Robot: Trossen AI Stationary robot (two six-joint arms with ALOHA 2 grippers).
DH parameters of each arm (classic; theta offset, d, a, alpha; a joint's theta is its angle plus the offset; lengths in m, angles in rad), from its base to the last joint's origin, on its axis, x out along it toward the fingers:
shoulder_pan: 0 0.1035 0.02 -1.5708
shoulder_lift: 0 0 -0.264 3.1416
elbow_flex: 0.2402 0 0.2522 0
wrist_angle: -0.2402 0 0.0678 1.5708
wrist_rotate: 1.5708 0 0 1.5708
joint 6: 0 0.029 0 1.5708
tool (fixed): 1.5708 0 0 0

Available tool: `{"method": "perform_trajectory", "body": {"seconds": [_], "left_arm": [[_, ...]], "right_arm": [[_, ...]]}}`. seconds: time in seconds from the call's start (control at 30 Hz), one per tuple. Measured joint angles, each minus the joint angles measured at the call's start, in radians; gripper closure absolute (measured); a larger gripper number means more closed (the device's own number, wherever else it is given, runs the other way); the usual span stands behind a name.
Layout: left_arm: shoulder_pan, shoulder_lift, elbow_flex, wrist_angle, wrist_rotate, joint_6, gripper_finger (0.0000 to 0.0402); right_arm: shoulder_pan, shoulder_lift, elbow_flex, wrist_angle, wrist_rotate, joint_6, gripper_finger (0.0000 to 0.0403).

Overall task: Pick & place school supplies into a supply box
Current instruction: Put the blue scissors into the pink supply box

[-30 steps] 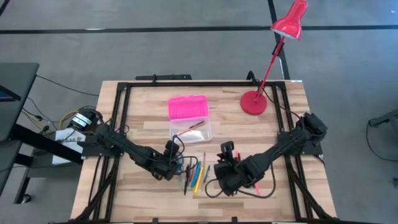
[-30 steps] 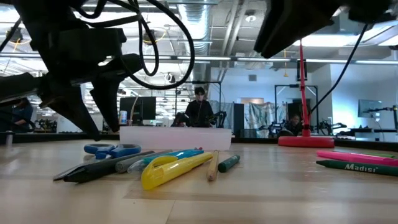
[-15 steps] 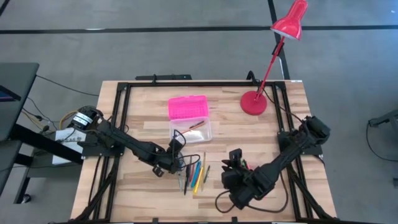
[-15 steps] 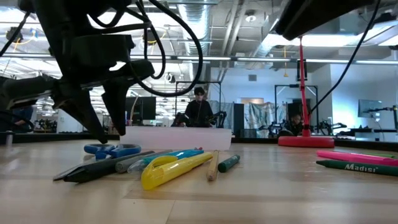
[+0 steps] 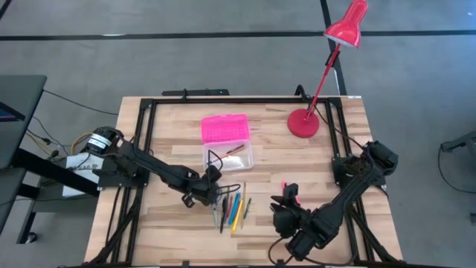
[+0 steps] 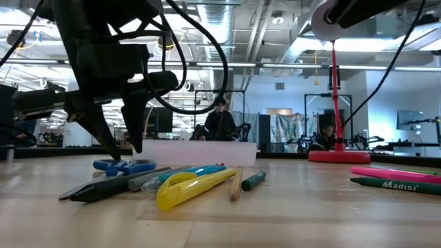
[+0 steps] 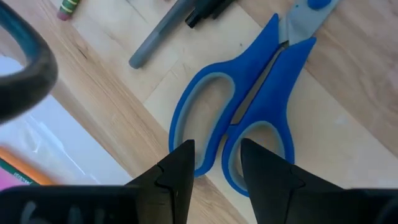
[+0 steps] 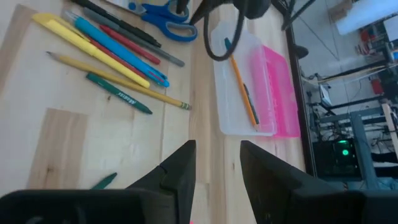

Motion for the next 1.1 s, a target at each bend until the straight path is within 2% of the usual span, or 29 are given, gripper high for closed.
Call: {"method": "perform_trajectory", "body": {"seconds": [0.23,0.47,0.73,1.1], "left_arm": [[0.013,0.060,0.005,0.050,0.022,0.044,0.0276],[0.006,0.090,0.005,0.052,-0.008,0.040,0.0276],[-0.003,0.092,0.005,0.010,0.005,-0.077,0.0276],[-0.099,0.095,0.004,-0.063,-0.047,-0.280,0.0276]], "right_arm": [[0.005,0.001,0.000,-0.004,0.017,0.023,0.0285],[0.009,0.002,0.000,-0.010,0.016,0.030,0.0285],[-0.029,0.002,0.000,-0.014,0.012,0.046,0.0285],[-0.061,0.002,0.000,-0.022,0.012,0.046,0.0285]]}}
